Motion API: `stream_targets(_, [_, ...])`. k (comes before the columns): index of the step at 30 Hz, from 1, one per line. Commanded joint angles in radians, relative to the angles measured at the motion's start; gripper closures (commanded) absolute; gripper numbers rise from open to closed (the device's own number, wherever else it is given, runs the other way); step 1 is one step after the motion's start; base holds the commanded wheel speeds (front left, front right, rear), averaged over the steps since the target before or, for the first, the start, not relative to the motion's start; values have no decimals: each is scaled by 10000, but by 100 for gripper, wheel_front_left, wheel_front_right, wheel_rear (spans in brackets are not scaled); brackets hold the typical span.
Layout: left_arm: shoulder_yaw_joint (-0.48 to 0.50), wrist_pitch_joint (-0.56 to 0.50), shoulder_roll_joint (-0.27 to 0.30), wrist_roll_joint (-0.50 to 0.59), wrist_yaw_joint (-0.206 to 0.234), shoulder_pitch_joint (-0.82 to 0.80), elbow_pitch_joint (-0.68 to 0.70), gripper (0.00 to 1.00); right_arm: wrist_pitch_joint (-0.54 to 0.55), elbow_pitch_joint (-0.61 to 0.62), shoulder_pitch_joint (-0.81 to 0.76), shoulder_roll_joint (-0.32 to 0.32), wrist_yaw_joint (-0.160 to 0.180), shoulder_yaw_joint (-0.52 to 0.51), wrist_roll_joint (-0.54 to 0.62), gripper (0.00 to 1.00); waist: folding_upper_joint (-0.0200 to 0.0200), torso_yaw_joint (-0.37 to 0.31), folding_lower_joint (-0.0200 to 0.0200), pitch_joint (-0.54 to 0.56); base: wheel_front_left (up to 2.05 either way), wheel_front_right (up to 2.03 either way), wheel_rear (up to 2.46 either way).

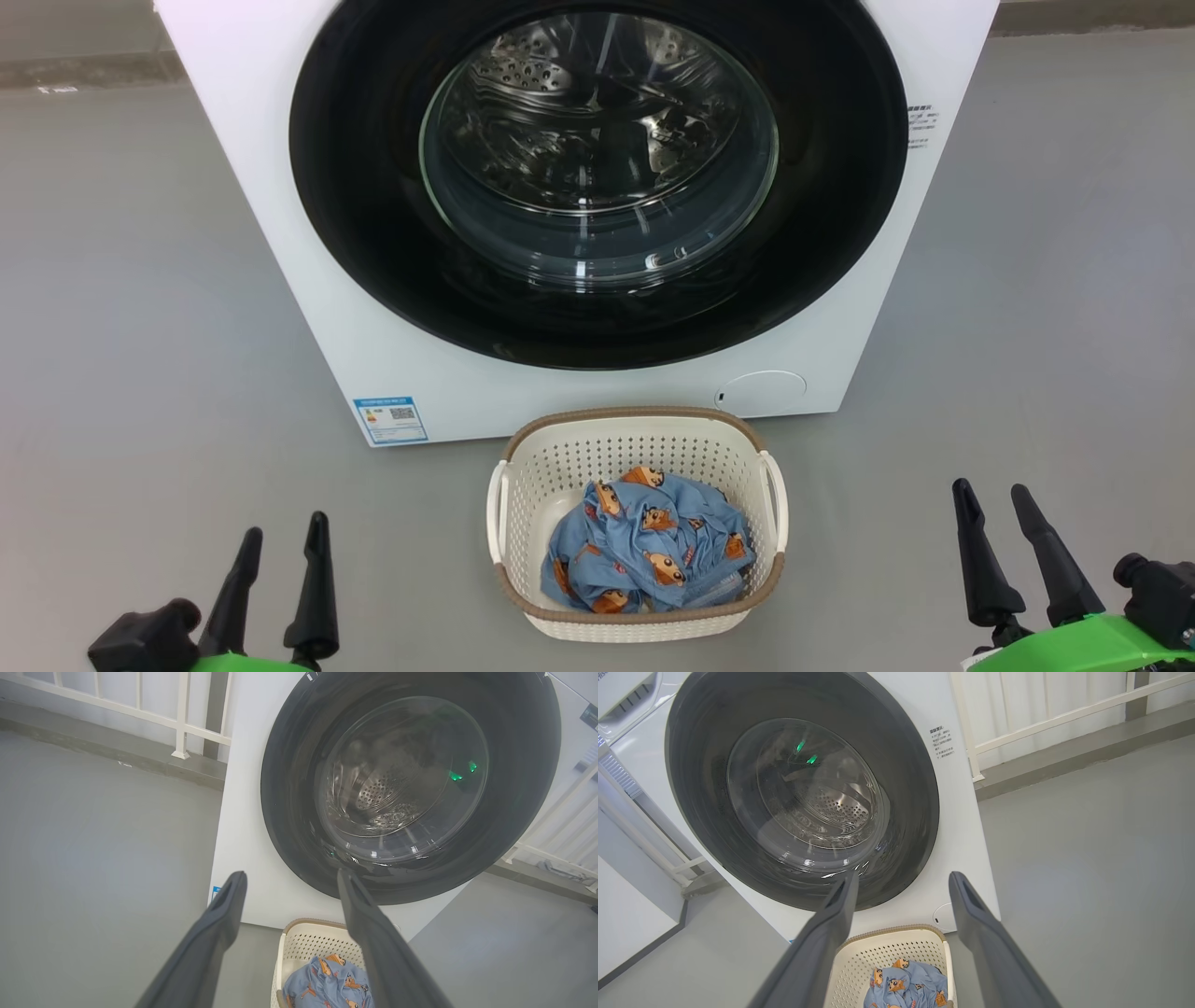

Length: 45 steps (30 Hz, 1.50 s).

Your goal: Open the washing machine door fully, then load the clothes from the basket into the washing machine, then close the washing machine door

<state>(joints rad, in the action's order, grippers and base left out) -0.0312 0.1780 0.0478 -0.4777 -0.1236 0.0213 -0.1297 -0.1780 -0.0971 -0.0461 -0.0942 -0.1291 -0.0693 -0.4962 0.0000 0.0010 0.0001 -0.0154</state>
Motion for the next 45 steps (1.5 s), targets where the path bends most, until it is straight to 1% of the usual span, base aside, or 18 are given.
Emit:
stream_targets(1, [210, 145, 165, 350, -54, -129, 337, 0, -149, 284, 49, -125, -13, 254, 310, 0, 0, 0, 0, -7, 0, 0, 0])
stream_targets(9, [153, 381, 222, 1405, -60, -104, 500, 0, -383, 158, -29, -192, -14, 240, 1298, 0, 0, 27, 0, -60, 0, 0, 0])
stream_targets(24, [-6, 823, 388, 3138, -71, 8, 783, 0, -823, 481, -104, -264, -16, 299, 3015, 0, 0, 54, -1, -172, 0, 0, 0])
stream_targets(45, [27, 837, 383, 3139, -71, 95, 784, 0, -837, 454, -165, -275, -16, 281, 3038, 0, 0, 108, -1, -52, 0, 0, 0])
